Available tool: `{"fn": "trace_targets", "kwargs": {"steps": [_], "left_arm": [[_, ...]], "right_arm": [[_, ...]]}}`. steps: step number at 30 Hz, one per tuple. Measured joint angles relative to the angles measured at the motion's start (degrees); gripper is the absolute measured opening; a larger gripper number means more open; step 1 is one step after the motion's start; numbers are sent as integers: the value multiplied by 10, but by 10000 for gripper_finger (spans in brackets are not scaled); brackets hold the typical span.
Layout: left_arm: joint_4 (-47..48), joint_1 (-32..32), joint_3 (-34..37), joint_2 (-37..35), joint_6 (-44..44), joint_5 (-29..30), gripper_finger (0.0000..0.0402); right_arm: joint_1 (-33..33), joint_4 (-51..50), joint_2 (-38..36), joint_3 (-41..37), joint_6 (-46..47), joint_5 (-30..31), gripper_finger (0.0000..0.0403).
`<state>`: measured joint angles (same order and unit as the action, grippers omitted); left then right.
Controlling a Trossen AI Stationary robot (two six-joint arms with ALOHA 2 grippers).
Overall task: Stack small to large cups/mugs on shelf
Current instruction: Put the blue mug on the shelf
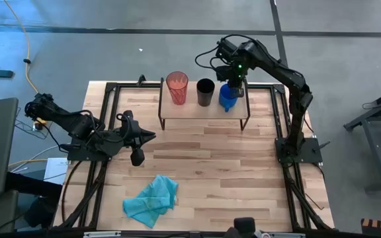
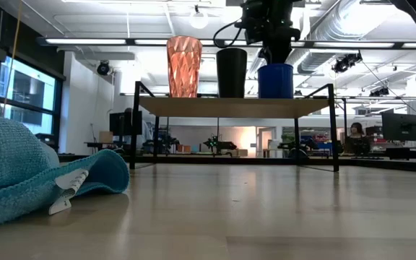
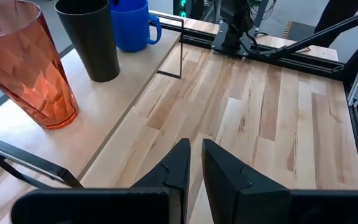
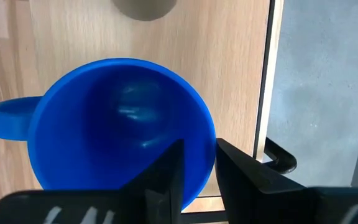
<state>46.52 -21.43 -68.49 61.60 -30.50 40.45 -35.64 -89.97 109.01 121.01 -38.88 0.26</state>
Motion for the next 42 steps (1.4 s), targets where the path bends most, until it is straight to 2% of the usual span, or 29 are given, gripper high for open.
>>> {"fn": "trace_targets", "kwargs": {"steps": [14, 26, 42], "left_arm": [[0, 0, 0, 0, -2, -21, 33], [0, 0, 0, 0, -9, -32, 33], [0, 0, 0, 0, -9, -34, 33]], "right_arm": [[12, 0, 0, 0, -17, 1, 74], [12, 0, 0, 0, -27, 40, 29], [12, 0, 0, 0, -21, 41, 28]]}}
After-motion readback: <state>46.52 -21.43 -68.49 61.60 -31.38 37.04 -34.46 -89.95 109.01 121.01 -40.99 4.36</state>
